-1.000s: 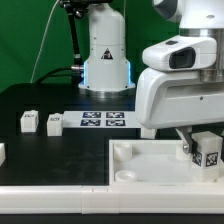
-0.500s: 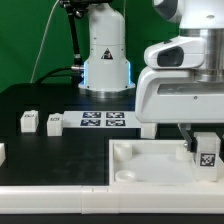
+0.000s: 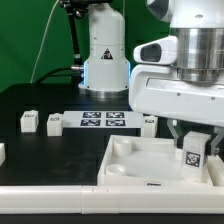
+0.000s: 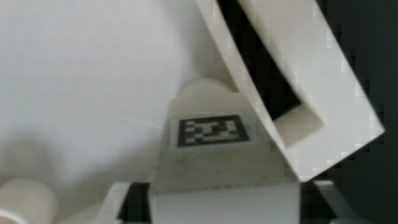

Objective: Assemble one leg

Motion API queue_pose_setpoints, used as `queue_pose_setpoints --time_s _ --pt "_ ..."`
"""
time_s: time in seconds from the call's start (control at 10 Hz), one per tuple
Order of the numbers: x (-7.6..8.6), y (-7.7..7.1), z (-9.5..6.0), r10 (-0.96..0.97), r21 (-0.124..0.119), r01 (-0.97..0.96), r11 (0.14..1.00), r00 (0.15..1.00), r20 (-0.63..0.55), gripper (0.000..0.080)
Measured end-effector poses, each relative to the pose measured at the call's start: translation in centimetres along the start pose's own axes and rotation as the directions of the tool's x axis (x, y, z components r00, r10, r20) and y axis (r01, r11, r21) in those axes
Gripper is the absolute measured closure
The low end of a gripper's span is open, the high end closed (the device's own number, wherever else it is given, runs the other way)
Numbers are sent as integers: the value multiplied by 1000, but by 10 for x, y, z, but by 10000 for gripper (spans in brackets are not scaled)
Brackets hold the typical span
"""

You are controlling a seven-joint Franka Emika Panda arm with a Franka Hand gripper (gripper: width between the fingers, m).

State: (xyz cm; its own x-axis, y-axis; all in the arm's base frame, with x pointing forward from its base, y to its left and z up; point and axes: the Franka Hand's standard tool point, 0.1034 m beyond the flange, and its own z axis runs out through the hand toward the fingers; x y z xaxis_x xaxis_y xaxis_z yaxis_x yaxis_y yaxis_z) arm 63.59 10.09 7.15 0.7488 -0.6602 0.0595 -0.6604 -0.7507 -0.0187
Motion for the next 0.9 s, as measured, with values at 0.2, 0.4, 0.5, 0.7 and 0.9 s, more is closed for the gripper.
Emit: queue_pose_setpoints --time_s 0.2,0.4,0.5,0.7,0.9 --pt "6 8 0 88 -26 -89 996 996 -22 492" --pt "7 9 0 85 -28 -85 996 996 -24 407" --pt "7 9 0 85 -28 -85 996 996 -24 270" --pt "7 9 1 84 -28 -85 996 996 -24 172" --pt "6 9 1 84 -29 -85 996 996 -24 152"
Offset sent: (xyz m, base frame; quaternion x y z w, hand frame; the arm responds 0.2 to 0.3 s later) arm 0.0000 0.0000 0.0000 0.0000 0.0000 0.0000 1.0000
